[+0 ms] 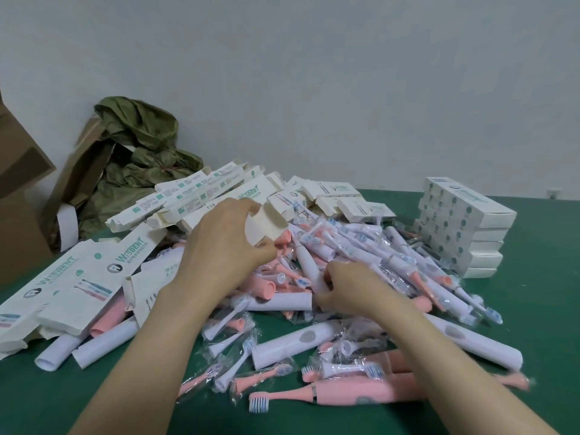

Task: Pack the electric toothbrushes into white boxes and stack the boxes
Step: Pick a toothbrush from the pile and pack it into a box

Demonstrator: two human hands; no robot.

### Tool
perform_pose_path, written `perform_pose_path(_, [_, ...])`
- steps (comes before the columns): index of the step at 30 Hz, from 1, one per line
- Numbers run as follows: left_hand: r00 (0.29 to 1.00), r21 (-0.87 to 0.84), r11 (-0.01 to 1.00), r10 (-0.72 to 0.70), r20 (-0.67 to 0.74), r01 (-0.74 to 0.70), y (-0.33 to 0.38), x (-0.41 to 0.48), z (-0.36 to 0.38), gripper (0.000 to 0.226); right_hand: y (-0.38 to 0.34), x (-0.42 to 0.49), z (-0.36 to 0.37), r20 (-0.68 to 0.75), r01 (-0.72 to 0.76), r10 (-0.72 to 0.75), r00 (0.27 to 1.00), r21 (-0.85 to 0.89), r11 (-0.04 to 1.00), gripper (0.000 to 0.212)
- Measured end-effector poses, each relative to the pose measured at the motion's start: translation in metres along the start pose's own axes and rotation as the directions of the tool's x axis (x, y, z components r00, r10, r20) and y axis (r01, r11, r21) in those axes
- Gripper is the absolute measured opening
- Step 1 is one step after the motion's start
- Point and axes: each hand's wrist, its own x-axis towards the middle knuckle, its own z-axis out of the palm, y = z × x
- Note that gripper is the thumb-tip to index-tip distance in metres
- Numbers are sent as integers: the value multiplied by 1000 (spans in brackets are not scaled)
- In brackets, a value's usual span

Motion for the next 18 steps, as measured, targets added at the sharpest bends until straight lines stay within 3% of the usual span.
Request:
perform_pose_path(3, [999, 37, 999, -17, 30, 15, -7, -7, 11, 57, 4, -2, 9, -85, 20, -24, 996, -42, 999, 34])
perform_pose_path(5, [998, 53, 998, -21, 54, 18, -8, -8, 15, 58, 11, -2, 6, -120, 2, 7, 993, 76, 997, 27])
perform_pose_path(7, [998, 34, 999, -22, 66, 19, -9, -8, 18, 58, 18, -4, 0, -249, 1, 61, 967, 245, 970, 16])
perform_pose_path(10, [997, 12, 1000, -30, 75, 29, -10, -7, 22, 60, 28, -8, -12, -566, 122, 178, 805, 452, 884, 16])
perform_pose_path(12, [996, 55, 998, -38, 83, 33, -12, -9, 26, 60, 33, -13, -18, -676, 255, 317, 665, 605, 755, 21])
perform_pose_path(14, [995, 99, 994, -45, 91, 36, -14, -12, 29, 59, 40, -17, -20, -700, 381, 431, 569, 689, 617, 16])
perform_pose_path(16, [994, 131, 991, -43, 98, 30, -18, -16, 33, 55, 47, -19, -25, -662, 481, 508, 551, 749, 455, 15])
perform_pose_path(18, [995, 139, 990, -45, 90, 32, -21, -17, 34, 57, 47, -21, -33, -560, 544, 539, 629, 812, 209, 23])
